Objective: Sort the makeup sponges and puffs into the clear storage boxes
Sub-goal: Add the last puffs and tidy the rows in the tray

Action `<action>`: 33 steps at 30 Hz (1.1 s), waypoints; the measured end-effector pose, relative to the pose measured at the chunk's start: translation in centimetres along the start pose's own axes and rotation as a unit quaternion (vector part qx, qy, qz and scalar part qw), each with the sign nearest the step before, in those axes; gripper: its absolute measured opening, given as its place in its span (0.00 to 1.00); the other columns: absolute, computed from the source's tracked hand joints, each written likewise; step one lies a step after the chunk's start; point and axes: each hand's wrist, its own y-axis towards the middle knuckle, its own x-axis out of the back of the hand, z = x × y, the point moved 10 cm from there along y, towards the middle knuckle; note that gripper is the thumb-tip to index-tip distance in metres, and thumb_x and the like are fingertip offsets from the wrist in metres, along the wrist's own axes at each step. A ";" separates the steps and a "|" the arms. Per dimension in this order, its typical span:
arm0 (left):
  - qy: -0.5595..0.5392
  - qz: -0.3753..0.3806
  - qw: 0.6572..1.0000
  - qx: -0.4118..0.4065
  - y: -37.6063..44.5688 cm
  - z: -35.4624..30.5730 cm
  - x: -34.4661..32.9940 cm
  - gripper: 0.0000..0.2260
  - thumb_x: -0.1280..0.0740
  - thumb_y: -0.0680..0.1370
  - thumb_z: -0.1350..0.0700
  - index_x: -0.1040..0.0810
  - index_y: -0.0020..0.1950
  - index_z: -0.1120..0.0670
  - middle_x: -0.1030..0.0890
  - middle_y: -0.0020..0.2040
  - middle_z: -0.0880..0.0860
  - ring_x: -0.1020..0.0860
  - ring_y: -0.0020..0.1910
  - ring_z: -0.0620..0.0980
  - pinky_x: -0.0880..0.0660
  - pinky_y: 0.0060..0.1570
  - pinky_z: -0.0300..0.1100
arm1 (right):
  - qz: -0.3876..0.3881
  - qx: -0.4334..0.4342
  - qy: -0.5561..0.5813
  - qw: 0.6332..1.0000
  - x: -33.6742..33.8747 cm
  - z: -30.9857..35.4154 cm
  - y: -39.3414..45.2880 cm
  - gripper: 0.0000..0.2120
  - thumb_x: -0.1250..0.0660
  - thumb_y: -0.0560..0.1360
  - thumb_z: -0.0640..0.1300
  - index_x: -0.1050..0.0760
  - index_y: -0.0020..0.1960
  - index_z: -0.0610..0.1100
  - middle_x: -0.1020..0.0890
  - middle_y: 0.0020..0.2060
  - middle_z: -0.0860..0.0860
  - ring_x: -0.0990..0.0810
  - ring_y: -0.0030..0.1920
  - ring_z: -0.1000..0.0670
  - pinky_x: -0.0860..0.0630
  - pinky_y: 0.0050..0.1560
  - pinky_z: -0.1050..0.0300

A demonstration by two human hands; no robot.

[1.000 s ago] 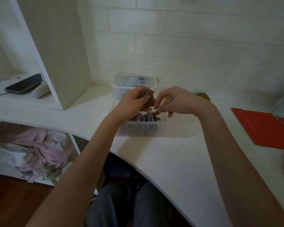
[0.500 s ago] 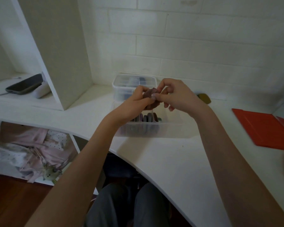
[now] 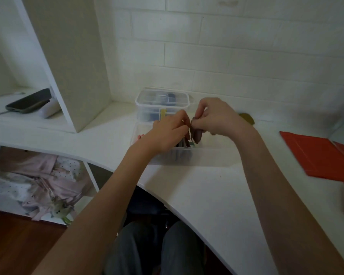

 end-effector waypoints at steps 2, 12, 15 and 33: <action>-0.005 -0.002 1.000 0.005 0.0 0.2 0.1 0.08 0.44 0.73 0.53 0.30 0.48 0.52 0.22 0.41 0.49 0.25 0.48 0.56 0.31 0.59 0.57 | 0.026 0.003 -0.053 0.998 -1.1 0.2 -0.1 0.09 0.28 0.68 0.40 0.29 0.37 0.47 0.22 0.33 0.52 0.23 0.38 0.50 0.30 0.32 0.60; -0.036 -0.009 0.999 -0.009 0.1 0.4 0.0 0.07 0.44 0.73 0.55 0.29 0.48 0.51 0.19 0.45 0.52 0.24 0.42 0.53 0.28 0.49 0.51 | 0.098 -0.053 -0.171 0.979 -3.0 -1.0 -0.3 0.11 0.31 0.74 0.47 0.18 0.49 0.39 0.21 0.37 0.46 0.27 0.32 0.51 0.30 0.30 0.59; -0.046 -0.028 0.998 -0.022 0.0 0.2 0.5 0.06 0.41 0.76 0.62 0.28 0.49 0.52 0.21 0.49 0.51 0.25 0.41 0.49 0.27 0.47 0.48 | 0.108 -0.055 -0.166 0.979 -2.9 -1.1 -0.4 0.12 0.28 0.72 0.47 0.18 0.50 0.39 0.21 0.38 0.47 0.25 0.36 0.50 0.30 0.34 0.58; 0.062 -0.016 0.998 -0.028 0.6 0.3 -0.1 0.06 0.38 0.78 0.57 0.21 0.50 0.52 0.21 0.49 0.50 0.23 0.46 0.49 0.26 0.56 0.52 | 0.090 -0.036 -0.122 0.988 -2.2 -1.3 -0.1 0.04 0.27 0.72 0.45 0.21 0.40 0.46 0.23 0.30 0.52 0.27 0.30 0.57 0.35 0.25 0.66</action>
